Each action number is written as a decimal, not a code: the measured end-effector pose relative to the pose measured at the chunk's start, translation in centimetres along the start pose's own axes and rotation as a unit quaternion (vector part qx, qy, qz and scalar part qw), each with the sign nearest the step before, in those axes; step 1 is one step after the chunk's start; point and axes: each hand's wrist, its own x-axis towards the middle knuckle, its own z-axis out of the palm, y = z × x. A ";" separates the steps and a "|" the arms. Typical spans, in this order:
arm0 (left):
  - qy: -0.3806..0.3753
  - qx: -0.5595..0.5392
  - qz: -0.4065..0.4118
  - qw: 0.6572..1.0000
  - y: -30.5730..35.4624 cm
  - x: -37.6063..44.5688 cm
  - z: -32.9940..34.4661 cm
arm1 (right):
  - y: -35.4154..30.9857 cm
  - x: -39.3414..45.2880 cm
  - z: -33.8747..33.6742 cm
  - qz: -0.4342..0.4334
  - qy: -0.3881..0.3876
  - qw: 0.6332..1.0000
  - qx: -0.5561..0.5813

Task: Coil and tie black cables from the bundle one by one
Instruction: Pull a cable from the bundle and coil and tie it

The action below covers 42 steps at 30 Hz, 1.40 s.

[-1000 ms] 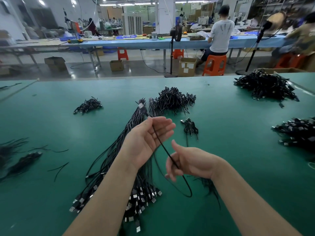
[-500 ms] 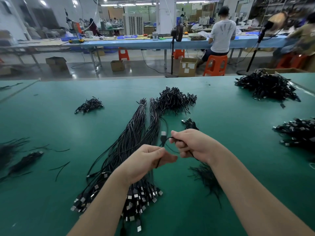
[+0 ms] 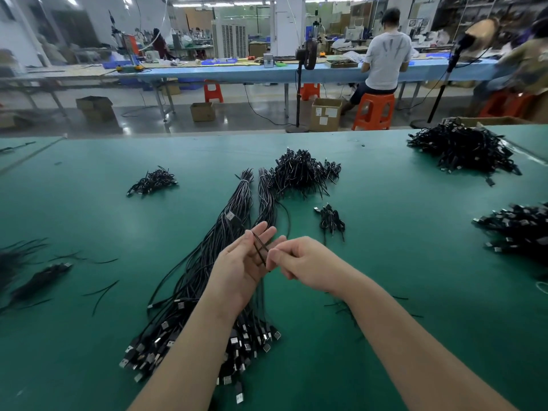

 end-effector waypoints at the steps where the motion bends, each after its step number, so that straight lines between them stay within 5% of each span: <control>1: -0.005 0.006 0.005 1.000 0.2 0.0 0.1 | 0.2 -0.1 0.3 0.005 -0.005 1.000 -0.013; 22: -0.012 -0.022 0.081 0.996 2.3 -1.2 3.2 | 1.1 0.4 0.5 0.020 -0.100 0.986 0.133; 28: -0.126 0.002 0.050 0.991 3.1 -1.7 3.2 | 2.0 -0.1 0.0 0.027 -0.232 0.898 0.373; 33: -0.187 0.047 0.061 0.979 4.0 -2.0 2.5 | 2.4 0.1 -0.6 0.036 -0.256 0.871 0.418; 37: -0.236 0.090 0.055 0.966 5.3 -2.4 1.2 | 3.0 0.8 -1.8 0.085 -0.228 0.830 0.502; 42: -0.274 0.269 -0.007 0.923 5.3 -2.6 0.1 | 2.4 1.7 -2.0 0.157 -0.137 0.776 0.595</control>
